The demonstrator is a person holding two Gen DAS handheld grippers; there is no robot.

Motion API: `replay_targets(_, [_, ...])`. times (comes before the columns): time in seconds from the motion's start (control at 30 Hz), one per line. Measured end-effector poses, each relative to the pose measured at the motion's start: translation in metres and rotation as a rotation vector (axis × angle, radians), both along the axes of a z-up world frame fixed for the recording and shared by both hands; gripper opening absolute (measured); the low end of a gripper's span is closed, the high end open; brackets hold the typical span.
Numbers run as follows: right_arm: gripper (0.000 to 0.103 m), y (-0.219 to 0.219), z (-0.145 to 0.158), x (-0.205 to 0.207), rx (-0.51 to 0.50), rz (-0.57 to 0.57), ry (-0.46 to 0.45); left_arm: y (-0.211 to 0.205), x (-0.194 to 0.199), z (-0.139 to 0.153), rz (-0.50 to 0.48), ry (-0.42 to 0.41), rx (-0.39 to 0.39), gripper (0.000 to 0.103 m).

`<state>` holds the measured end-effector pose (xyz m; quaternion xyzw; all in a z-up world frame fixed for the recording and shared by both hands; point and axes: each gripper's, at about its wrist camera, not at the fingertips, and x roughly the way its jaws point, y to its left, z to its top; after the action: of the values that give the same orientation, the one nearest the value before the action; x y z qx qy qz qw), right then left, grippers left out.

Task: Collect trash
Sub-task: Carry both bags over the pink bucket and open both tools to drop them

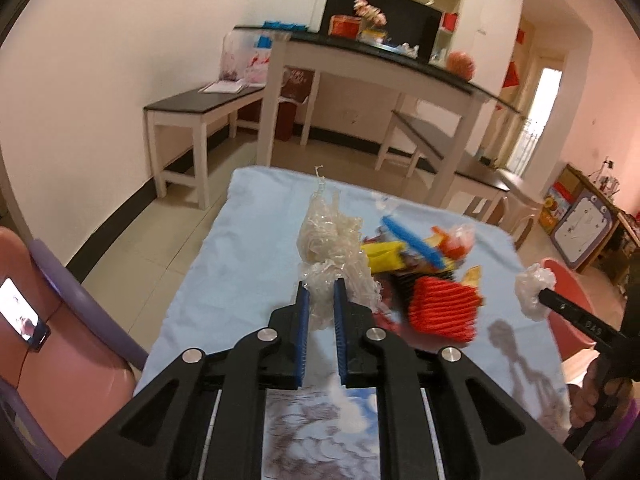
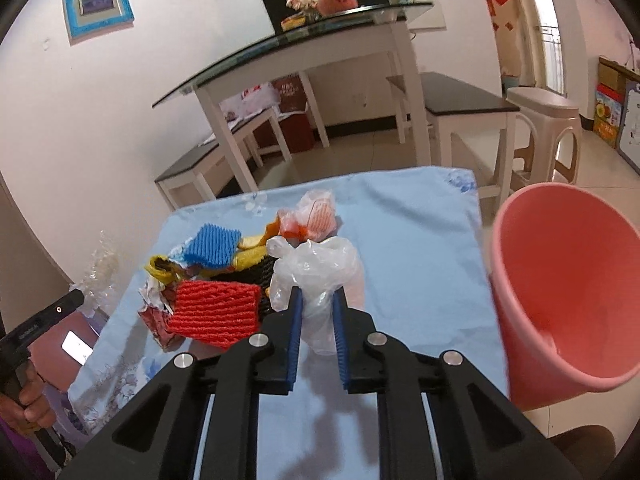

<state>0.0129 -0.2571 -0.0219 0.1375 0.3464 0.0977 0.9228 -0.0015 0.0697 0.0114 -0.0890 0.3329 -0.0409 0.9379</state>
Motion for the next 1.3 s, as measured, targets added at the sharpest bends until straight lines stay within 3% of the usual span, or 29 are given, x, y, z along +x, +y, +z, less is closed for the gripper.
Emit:
replay_targets(0.33, [0.014,-0.059,0.018,-0.035,0.017,-0.147,-0.061,-0.075,-0.003,0.025,-0.166,-0.057,-0.035,0.011])
replay_targets(0.67, [0.014,-0.141,0.02,-0.068,-0.01,-0.344,-0.048,-0.195,0.011,0.029,-0.42,-0.054,-0.083,0.012])
replay_targets(0.87, [0.014,-0.17,0.009,-0.077,-0.002,-0.397,-0.026,-0.27,0.014,0.025,-0.561,-0.05,-0.055,0.012])
replay_targets(1.3, [0.015,-0.187,-0.005,-0.069,-0.017,-0.426,0.012,-0.338,0.043,-0.013,-0.63,0.067,-0.004,0.012])
